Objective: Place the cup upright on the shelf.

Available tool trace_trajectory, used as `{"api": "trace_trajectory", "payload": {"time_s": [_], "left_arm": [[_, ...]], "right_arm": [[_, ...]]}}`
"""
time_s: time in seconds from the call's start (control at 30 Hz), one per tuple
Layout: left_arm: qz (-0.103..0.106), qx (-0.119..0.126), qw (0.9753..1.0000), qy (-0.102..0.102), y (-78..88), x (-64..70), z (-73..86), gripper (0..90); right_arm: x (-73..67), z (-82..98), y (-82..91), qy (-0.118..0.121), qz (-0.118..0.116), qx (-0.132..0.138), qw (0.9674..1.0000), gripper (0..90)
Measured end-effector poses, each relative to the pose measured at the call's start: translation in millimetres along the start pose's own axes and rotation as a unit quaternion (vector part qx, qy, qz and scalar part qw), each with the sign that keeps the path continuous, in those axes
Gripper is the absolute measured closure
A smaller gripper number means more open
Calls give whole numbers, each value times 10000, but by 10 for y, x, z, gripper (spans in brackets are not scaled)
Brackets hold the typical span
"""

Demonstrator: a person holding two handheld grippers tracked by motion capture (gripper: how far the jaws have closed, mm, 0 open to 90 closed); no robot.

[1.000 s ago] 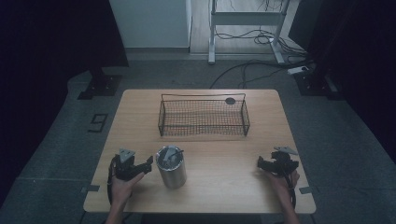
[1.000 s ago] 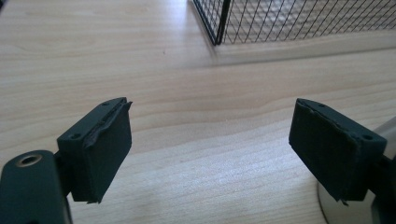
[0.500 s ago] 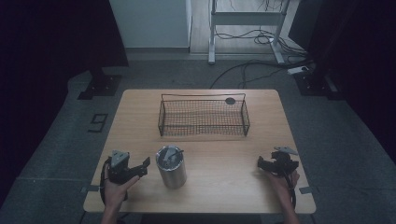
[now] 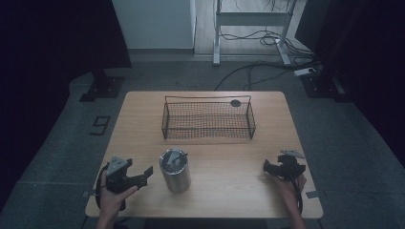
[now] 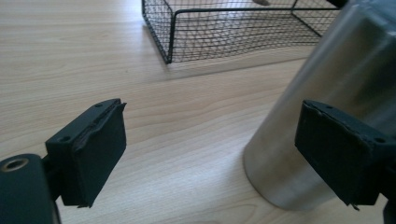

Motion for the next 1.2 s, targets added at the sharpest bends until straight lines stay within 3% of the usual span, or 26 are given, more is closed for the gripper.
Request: {"api": "trace_trajectory", "payload": {"time_s": [0.3, 0.57, 1.2], "left_arm": [[549, 31, 9979, -346, 76, 200, -27, 62], [830, -52, 9948, -589, 61, 368, -12, 53], [1223, -52, 9903, -661, -20, 654, -7, 69]], "right_arm": [[1, 1, 2, -1, 2, 2, 10000, 0], [3, 1, 2, -13, 9, 6, 10000, 1], [4, 1, 4, -16, 12, 6, 10000, 2]]}}
Point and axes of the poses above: each handheld gripper's, and its own axes: y roughly backward along the jaws, z roughly out of its underside, x roughly to its right, the point moved 7 cm from there along -y, roughly forward along the jaws, and after that the axes turned 5 degrees about -z, right-handed, at the moved point
